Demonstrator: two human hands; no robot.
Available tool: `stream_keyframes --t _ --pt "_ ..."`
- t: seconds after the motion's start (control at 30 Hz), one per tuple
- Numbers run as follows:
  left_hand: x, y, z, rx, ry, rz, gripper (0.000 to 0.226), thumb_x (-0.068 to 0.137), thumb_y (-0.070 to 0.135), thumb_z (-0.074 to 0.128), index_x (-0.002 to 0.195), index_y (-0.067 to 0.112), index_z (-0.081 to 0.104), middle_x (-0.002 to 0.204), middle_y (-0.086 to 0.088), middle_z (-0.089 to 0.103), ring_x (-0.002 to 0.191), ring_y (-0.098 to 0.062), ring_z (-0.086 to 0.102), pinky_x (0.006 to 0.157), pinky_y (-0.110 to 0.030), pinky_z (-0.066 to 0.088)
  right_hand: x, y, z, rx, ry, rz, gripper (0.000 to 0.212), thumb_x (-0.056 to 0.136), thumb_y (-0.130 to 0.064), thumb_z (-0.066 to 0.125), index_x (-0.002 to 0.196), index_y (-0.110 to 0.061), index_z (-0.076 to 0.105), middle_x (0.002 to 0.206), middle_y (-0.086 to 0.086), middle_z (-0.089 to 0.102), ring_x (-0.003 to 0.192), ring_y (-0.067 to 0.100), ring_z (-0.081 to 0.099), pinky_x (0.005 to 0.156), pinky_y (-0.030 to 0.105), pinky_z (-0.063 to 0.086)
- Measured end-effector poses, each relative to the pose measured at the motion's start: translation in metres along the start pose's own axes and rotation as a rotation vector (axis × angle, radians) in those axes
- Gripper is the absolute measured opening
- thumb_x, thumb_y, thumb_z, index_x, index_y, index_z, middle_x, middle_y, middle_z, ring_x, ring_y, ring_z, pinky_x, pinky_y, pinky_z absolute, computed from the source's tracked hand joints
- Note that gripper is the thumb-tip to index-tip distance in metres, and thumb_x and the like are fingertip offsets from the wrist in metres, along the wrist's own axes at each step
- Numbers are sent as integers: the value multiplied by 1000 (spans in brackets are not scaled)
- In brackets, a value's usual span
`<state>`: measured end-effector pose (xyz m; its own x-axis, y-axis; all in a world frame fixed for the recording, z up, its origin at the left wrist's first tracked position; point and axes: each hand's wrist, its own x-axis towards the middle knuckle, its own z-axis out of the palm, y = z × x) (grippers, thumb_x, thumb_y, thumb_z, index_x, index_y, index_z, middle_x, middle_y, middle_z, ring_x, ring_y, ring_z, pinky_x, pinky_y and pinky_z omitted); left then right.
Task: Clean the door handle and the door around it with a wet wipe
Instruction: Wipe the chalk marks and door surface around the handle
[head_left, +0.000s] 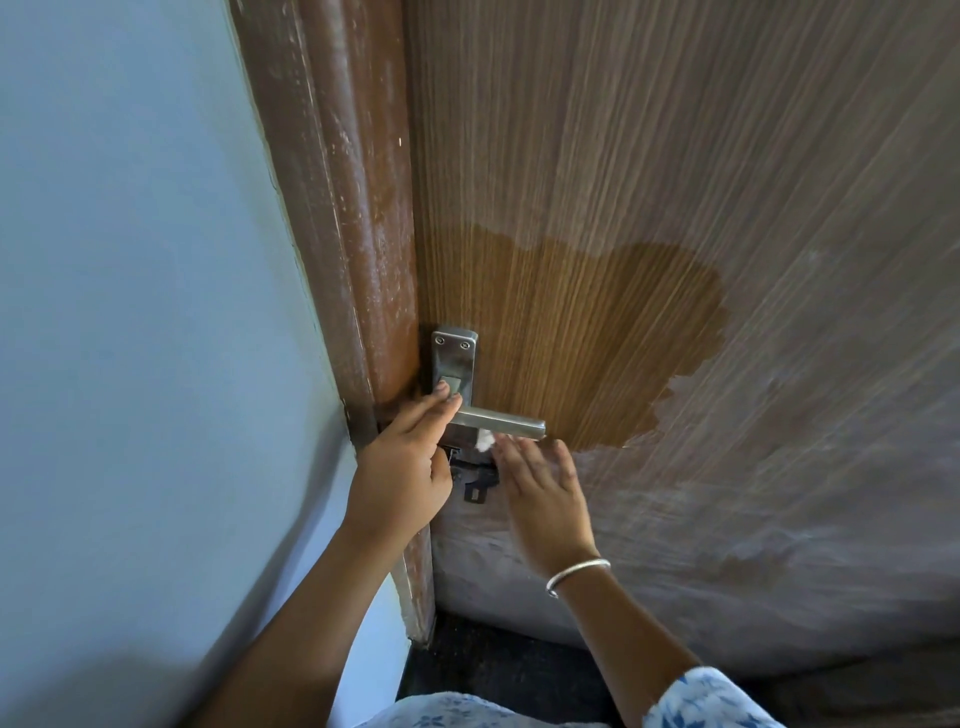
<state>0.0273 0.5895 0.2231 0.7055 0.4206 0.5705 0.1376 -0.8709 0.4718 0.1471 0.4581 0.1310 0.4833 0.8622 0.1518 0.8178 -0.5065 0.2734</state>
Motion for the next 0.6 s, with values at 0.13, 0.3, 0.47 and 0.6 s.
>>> stream_keyframes --t 0.13,0.3,0.47,0.6 --pt "0 0 0 17 -7 -1 51 69 -7 51 117 5 63 122 -8 63 92 -22 69 75 -29 55 -27 27 12 37 65 174 73 74 -15 61 141 -9 32 151 4 25 134 26 38 112 56 8" --pt "1 3 2 20 -1 -9 55 63 -18 61 114 2 65 120 -12 64 88 -24 70 72 -29 54 -37 59 10 58 145 334 74 73 -28 72 135 -3 40 143 17 41 129 35 42 108 57 16" --pt "3 9 -1 181 -30 35 44 67 -4 56 110 -1 66 115 -16 66 83 -31 70 55 -36 58 -25 82 -27 32 355 369 61 89 -39 40 137 -2 33 143 22 38 130 38 38 107 59 17" --pt "4 11 -3 216 -42 38 45 65 -7 64 109 -1 66 114 -17 66 78 -33 70 53 -35 56 -9 97 -70 18 483 368 69 92 -46 37 142 -2 23 149 21 25 139 31 12 111 56 8"
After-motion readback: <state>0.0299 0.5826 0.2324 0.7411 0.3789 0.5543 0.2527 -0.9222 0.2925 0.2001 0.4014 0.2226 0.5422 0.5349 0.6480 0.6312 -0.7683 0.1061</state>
